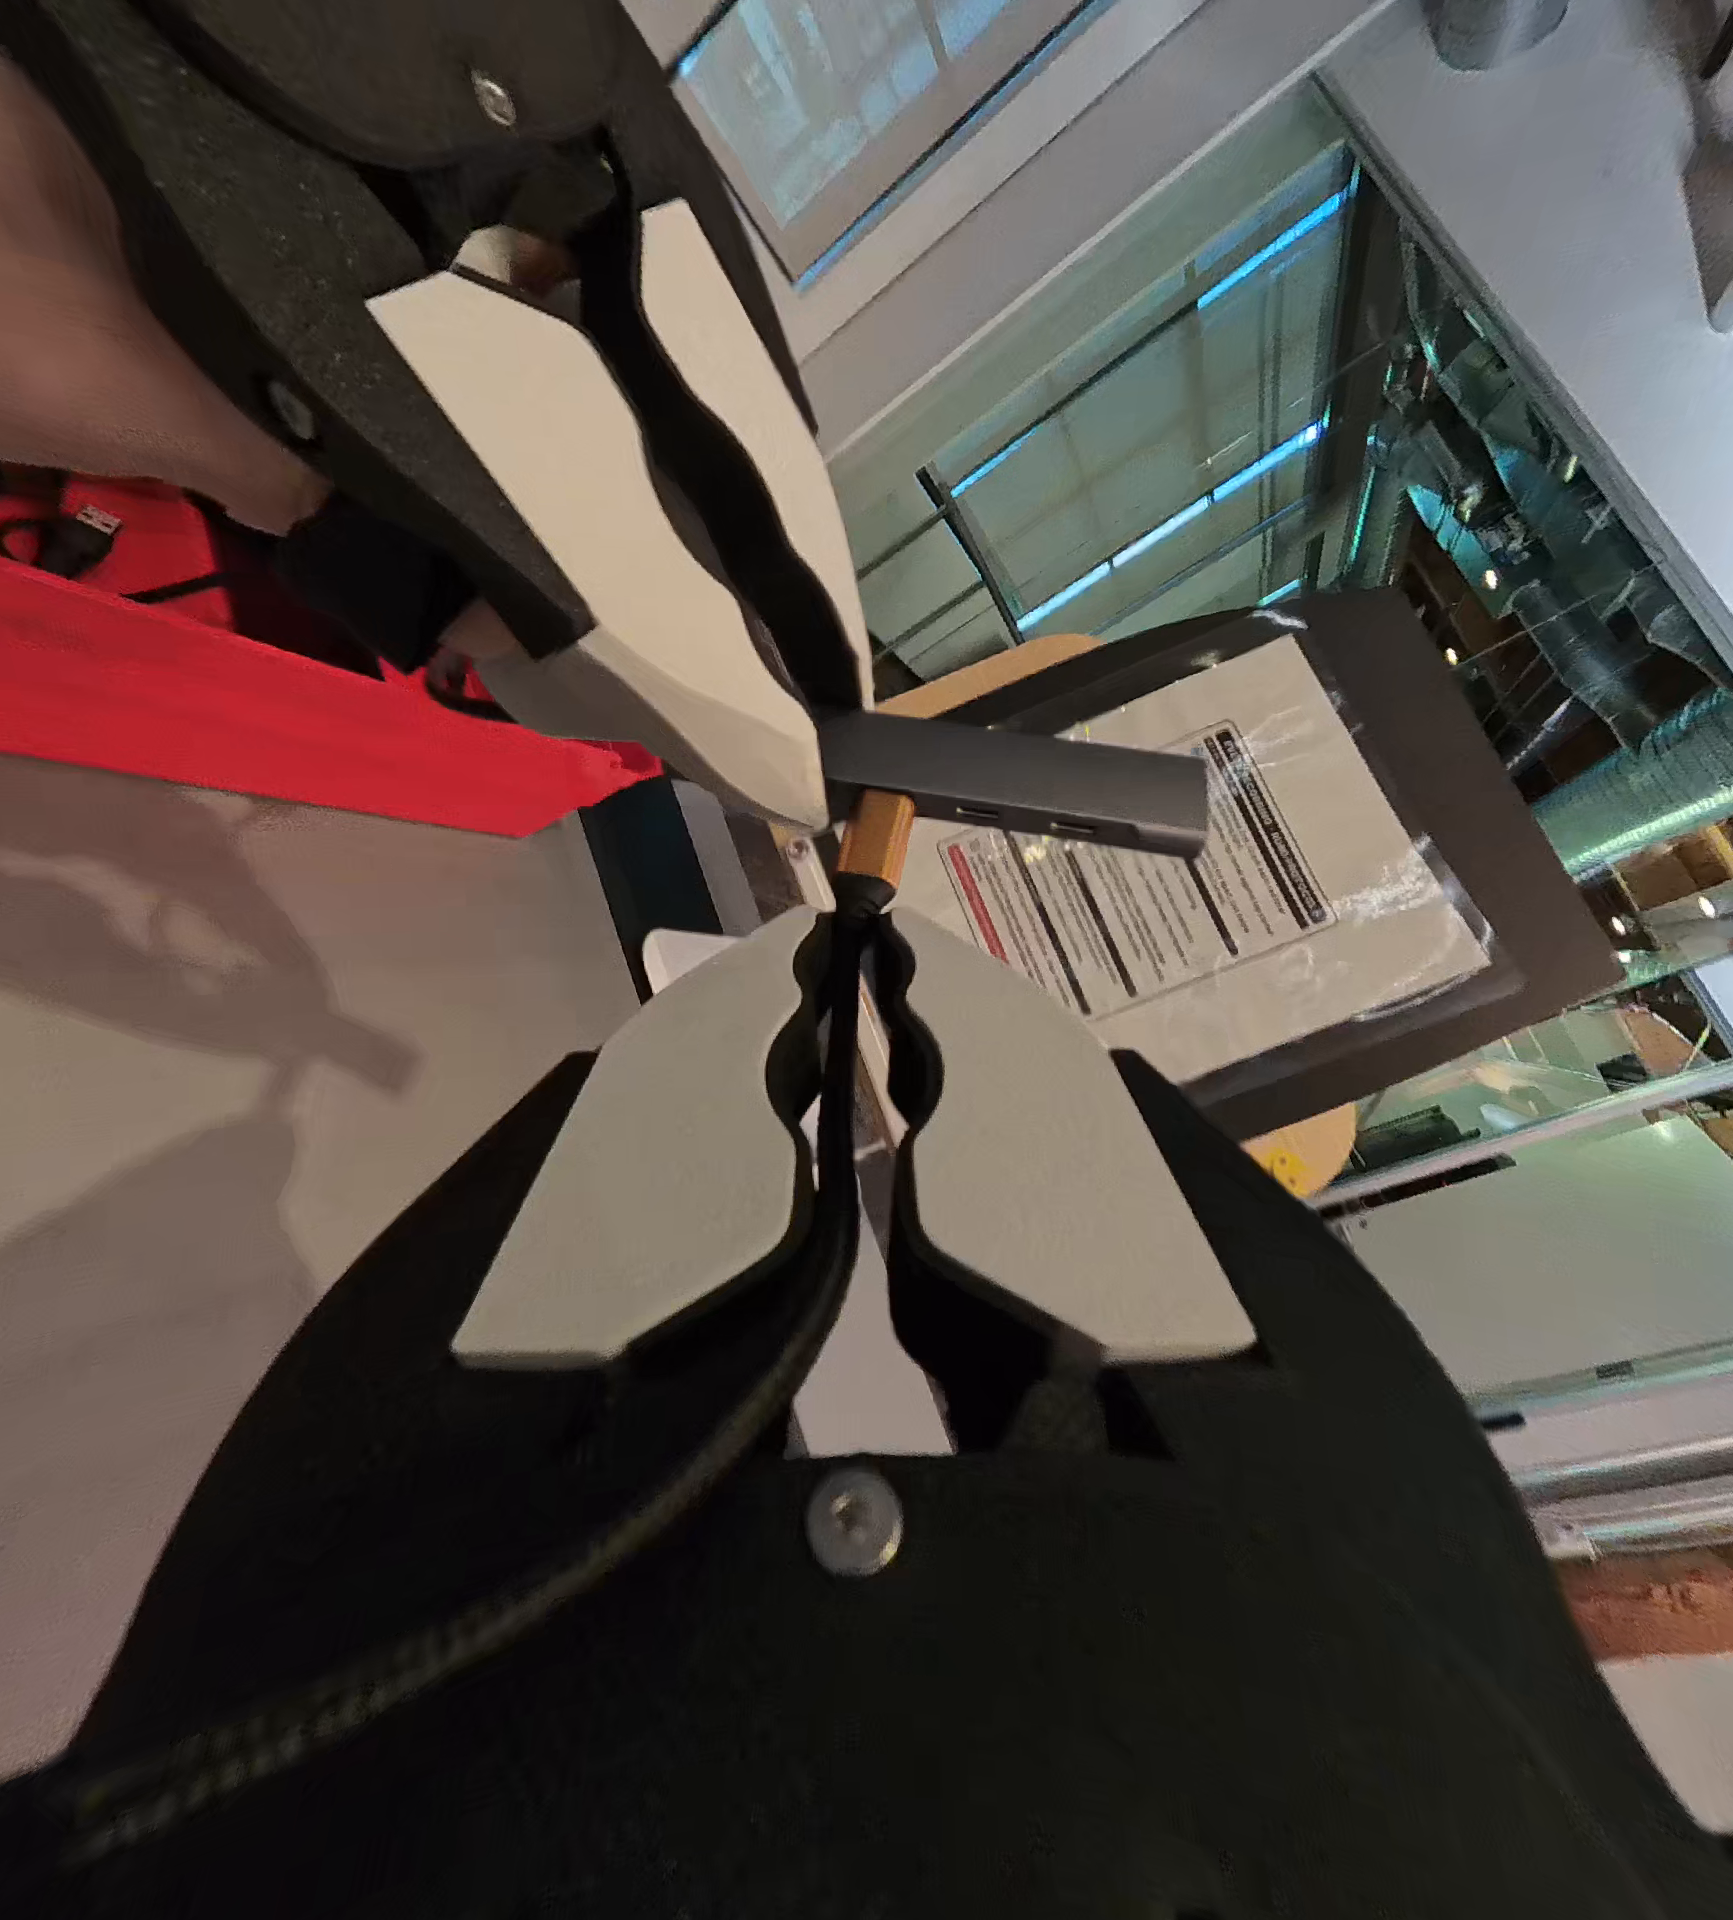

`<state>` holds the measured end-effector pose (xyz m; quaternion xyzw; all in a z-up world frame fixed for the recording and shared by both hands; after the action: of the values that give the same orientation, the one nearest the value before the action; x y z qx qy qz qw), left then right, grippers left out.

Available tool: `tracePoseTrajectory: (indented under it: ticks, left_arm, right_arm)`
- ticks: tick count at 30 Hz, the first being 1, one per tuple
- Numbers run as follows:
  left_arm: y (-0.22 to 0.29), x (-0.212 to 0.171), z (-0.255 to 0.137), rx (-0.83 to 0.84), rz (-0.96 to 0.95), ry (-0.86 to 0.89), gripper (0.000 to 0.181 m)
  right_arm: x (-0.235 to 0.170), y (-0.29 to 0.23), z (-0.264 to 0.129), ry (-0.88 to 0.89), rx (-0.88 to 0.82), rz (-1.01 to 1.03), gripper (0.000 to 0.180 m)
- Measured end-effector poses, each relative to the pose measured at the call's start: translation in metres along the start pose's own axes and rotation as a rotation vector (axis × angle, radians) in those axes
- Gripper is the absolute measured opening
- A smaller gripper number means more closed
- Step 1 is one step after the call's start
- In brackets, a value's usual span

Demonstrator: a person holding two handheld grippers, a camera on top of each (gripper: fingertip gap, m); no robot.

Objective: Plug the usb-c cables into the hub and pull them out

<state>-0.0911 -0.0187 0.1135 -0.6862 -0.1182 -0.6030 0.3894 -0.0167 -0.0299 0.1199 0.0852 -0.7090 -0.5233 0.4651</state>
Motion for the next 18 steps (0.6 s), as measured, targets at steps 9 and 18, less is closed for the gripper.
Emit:
tracePoseTrajectory:
  ticks: [9, 18]
  left_arm:
    - [-0.013, 0.007, -0.024, -0.137, -0.029, -0.069, 0.022]
    - [0.011, -0.024, -0.008, -0.301, -0.004, -0.263, 0.023]
  right_arm:
    - [-0.021, 0.005, -0.005, -0.003, -0.102, -0.406, 0.041]
    - [-0.017, -0.014, 0.009, 0.004, -0.164, -0.665, 0.044]
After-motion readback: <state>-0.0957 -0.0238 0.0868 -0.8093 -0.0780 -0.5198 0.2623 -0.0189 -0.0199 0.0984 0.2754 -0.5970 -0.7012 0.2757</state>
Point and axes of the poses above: each gripper's, where its closed fingertips meet, z out along the fingers, x out of its top, y = z × x across the jaws, the point moved 4 cm from there along -z, back along the fingers, and after that the axes turned 6 degrees about y, right-handed, at the moved point
